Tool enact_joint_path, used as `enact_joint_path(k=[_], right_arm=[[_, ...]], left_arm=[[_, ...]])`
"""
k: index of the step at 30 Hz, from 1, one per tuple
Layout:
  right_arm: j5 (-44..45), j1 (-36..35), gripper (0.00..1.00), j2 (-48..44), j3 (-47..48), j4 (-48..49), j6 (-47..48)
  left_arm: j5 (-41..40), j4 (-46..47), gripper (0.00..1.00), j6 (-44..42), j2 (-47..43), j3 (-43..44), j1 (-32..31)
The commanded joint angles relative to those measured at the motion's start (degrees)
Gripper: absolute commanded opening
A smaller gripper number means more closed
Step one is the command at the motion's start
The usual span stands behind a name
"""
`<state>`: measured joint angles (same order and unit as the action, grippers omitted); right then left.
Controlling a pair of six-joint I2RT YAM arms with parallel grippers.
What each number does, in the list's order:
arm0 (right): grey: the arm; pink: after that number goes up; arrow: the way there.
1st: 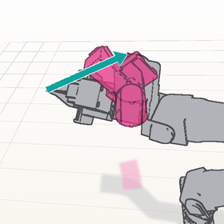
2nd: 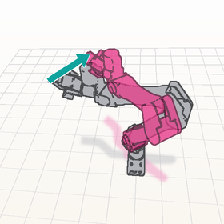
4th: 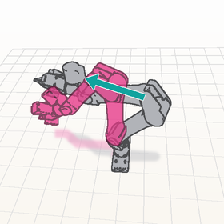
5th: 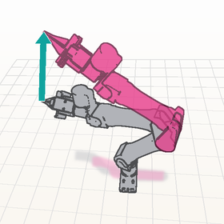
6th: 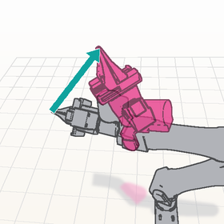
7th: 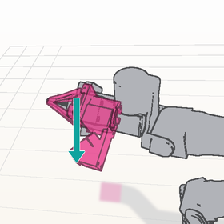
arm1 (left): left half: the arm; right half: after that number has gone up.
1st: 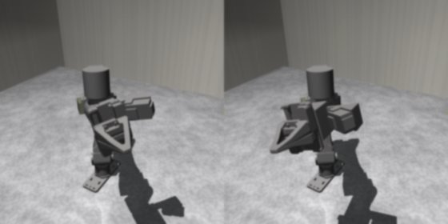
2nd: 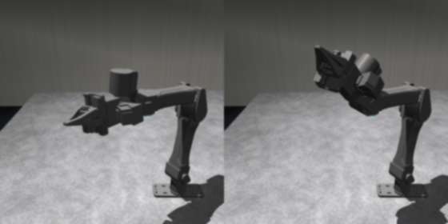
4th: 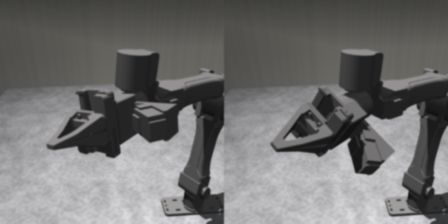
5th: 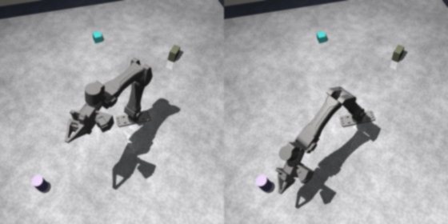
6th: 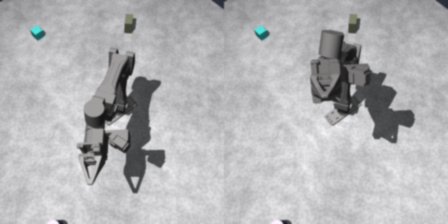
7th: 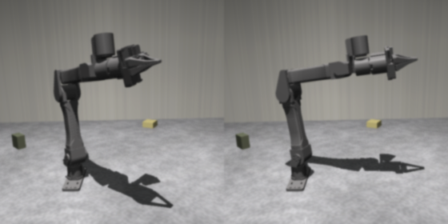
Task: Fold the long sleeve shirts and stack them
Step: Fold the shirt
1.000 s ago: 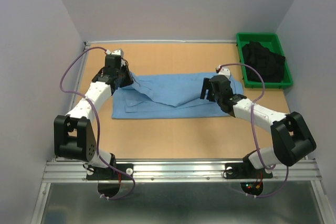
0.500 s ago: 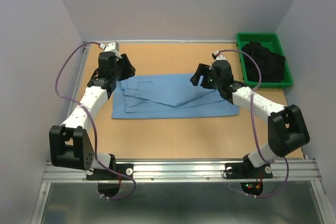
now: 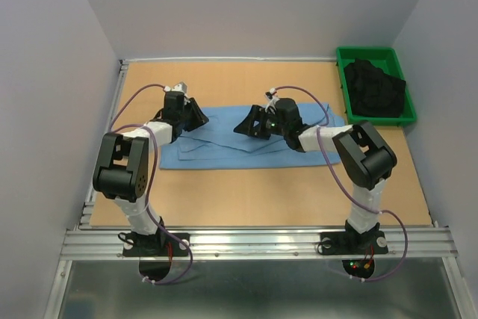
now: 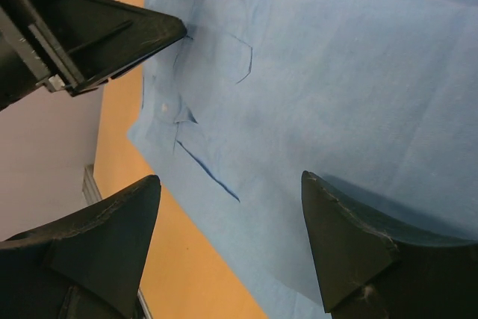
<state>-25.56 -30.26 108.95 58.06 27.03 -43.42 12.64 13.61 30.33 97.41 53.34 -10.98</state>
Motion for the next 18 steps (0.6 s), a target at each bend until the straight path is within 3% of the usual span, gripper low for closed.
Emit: enact_joint_path(k=[1,10,18], right_arm=[[-0.46,0.37,0.81,0.65,-1.19,8.92,-1.32],[-1.51,16.36,0.81,2.15,-12.96,10.85,0.70],[-2.12,31.30,0.81,0.83,-15.09,11.47,2.37]], left_arm=[[-1.48,4.59,0.42,2.28,1.63,-1.31,1.31],[-0.52,4.68,0.41,4.39,3.93,-2.54,3.95],[-0.25,3.80,0.41,4.21,3.93,-2.45,4.92]])
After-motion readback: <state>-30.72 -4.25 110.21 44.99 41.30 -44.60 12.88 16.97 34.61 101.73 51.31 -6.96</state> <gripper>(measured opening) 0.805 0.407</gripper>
